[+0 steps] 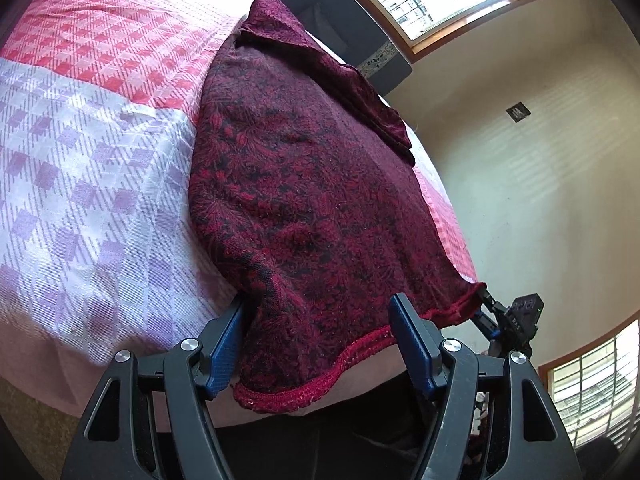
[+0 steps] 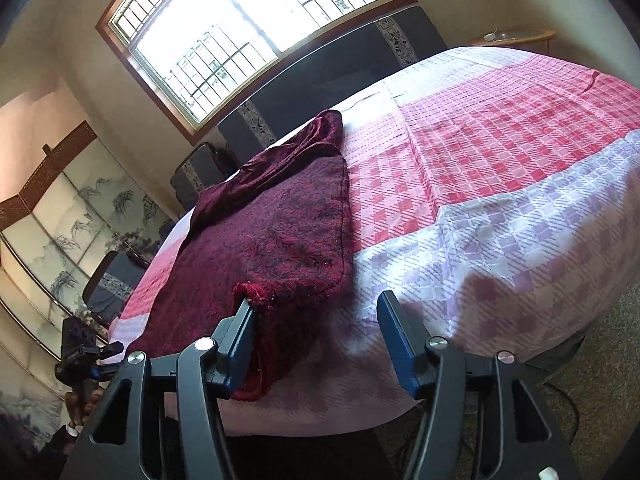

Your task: Fold small clothes

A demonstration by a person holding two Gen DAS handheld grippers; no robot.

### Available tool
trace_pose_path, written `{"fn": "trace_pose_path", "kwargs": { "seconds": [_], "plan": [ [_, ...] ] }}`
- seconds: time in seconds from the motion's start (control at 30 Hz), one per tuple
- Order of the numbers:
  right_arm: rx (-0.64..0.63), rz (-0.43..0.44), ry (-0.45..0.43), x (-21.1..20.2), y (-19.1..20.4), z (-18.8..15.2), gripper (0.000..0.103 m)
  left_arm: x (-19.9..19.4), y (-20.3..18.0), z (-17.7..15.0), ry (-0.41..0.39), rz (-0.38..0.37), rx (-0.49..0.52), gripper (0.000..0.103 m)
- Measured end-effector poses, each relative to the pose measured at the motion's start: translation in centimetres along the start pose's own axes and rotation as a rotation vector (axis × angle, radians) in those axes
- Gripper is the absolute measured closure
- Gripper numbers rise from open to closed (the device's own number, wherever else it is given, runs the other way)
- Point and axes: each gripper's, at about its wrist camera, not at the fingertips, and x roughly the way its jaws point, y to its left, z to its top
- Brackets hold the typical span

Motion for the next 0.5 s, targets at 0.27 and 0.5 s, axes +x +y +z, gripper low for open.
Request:
{"fn": "trace_pose_path", "kwargs": {
  "seconds": [0.27, 0.5],
  "plan": [
    [0.074, 0.125, 0.006, -3.4, -1.8, -0.2, 0.036, -0.6, -0.2, -0.2, -0.009, 0.011, 0.033, 0.037],
    [0.136, 0.147, -0.005, -3.2, -3.3, 1.1, 0.026, -0.3, -0.2, -0.3, 0.01, 0.011, 0.019, 0.037]
  ]
}}
